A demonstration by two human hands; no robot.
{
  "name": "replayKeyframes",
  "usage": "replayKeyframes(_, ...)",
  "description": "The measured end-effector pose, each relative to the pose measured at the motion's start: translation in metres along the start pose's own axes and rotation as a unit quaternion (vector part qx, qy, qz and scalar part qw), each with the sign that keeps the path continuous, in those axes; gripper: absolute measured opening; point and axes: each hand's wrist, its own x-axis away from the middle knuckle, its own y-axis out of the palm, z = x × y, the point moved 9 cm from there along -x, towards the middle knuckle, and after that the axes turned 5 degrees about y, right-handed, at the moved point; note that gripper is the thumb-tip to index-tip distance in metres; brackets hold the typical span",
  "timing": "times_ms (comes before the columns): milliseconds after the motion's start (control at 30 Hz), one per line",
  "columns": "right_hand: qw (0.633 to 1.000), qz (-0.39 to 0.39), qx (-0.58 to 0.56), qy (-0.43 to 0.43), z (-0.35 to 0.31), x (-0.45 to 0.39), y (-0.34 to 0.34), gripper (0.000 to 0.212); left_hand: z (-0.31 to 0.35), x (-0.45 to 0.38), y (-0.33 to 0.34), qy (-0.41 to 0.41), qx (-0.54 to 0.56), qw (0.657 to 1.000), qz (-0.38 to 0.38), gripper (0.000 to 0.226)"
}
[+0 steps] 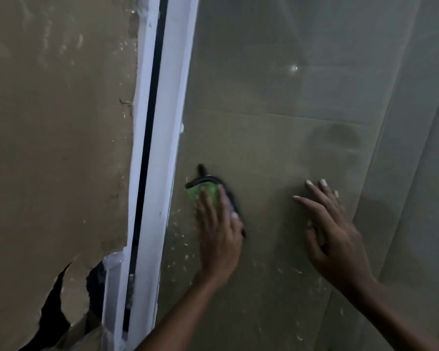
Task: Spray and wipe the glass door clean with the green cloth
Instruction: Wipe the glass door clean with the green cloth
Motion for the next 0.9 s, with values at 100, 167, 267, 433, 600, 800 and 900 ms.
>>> replayKeyframes(100, 1.0, -0.001, 0.005, 0.01, 0.002, 0.002, 0.001, 0.043, -0.049, 0.004, -0.01, -0.103, 0.041, 0.994, 0.006, 0.062)
replayKeyframes(167, 1.0, 0.002, 0.008, 0.013, -0.002, 0.002, 0.006, 0.043, -0.021, 0.018, -0.007, -0.012, 0.014, 1.0, -0.001, 0.062)
replayKeyframes(267, 1.0, 0.001, 0.004, 0.006, -0.011, -0.003, 0.015, 0.044, 0.014, 0.029, 0.001, 0.12, -0.005, 0.992, -0.044, 0.065)
replayKeyframes(433, 1.0, -0.011, 0.005, -0.004, -0.015, -0.008, 0.023, 0.044, -0.043, -0.053, -0.033, 0.045, -0.027, 0.999, -0.003, 0.063)
replayKeyframes(600, 1.0, -0.019, 0.016, 0.012, -0.015, -0.003, 0.028, 0.041, -0.063, -0.018, -0.023, -0.046, 0.022, 0.998, 0.024, 0.062)
replayKeyframes(800, 0.999, -0.044, 0.008, 0.016, -0.016, 0.002, 0.026, 0.04, -0.067, 0.008, -0.022, -0.075, 0.07, 0.995, 0.004, 0.065)
replayKeyframes(900, 0.999, -0.035, -0.008, 0.029, -0.017, -0.002, 0.023, 0.04, -0.032, -0.035, -0.032, -0.07, 0.081, 0.994, 0.032, 0.068)
